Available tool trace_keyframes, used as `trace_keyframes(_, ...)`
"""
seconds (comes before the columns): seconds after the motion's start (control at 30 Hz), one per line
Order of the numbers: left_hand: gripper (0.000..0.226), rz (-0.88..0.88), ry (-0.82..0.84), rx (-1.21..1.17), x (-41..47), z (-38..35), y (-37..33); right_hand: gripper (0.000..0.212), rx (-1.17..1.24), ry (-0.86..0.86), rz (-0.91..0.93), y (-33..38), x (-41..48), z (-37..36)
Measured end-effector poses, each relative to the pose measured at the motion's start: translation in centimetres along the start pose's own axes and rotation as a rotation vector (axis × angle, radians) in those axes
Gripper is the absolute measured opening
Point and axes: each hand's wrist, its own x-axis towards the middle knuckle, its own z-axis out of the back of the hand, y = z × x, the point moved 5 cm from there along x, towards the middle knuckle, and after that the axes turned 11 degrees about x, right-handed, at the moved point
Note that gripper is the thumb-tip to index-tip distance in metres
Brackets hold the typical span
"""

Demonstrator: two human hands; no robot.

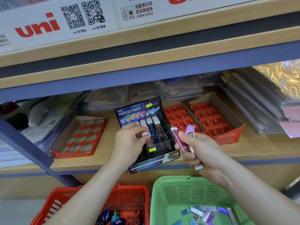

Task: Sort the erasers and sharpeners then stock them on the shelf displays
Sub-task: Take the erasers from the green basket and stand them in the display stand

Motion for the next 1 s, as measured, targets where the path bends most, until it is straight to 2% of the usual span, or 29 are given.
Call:
trace_keyframes(0.17, 0.025, -0.140, 0.014, 0.166, -0.1, -1.5, 0.2, 0.009, 0.046, 0.023, -0.051, -0.2, -0.1, -0.2)
trace_keyframes(0.3, 0.022, -0.088, 0.044, 0.167, -0.1, -1.5, 0.2, 0.010, -0.004, 0.036, -0.031, -0.3, -0.3, -0.3)
trace_keyframes(0.4, 0.006, 0.060, 0.046, 0.008, -0.3, -0.4, -0.1, 0.012, -0.073, 0.056, -0.010, -0.3, -0.3, -0.3)
trace_keyframes(0.53, 0.010, 0.241, 0.277, -0.543, -1.5, -0.1, -2.4, 0.014, -0.281, 0.106, 0.038, -0.3, -0.5, -0.8)
trace_keyframes(0.6, 0.006, 0.253, 0.314, -0.585, -2.0, 0.0, -3.2, 0.011, -0.361, 0.130, 0.040, -0.6, -0.8, -1.2)
trace_keyframes(0.67, 0.005, 0.292, 0.275, -0.594, -2.0, 0.7, -3.3, 0.008, -0.370, 0.123, 0.029, -0.9, -1.0, -1.3)
trace_keyframes(0.73, 0.006, 0.319, 0.175, -0.572, -1.4, 1.7, -2.4, 0.013, -0.314, 0.089, 0.003, -0.8, -0.9, -1.1)
trace_keyframes(0.83, 0.008, 0.290, 0.025, -0.418, -0.3, 3.2, -0.7, 0.020, -0.156, 0.005, -0.045, -0.3, -0.5, -0.1)
trace_keyframes(0.93, 0.006, 0.212, 0.013, -0.191, 0.2, 2.9, 0.0, 0.024, 0.050, -0.019, -0.070, 0.4, -0.4, 0.4)
trace_keyframes(1.0, 0.004, 0.140, 0.026, -0.094, 0.0, 2.2, -0.1, 0.023, 0.106, 0.010, -0.074, 0.7, -0.5, 0.2)
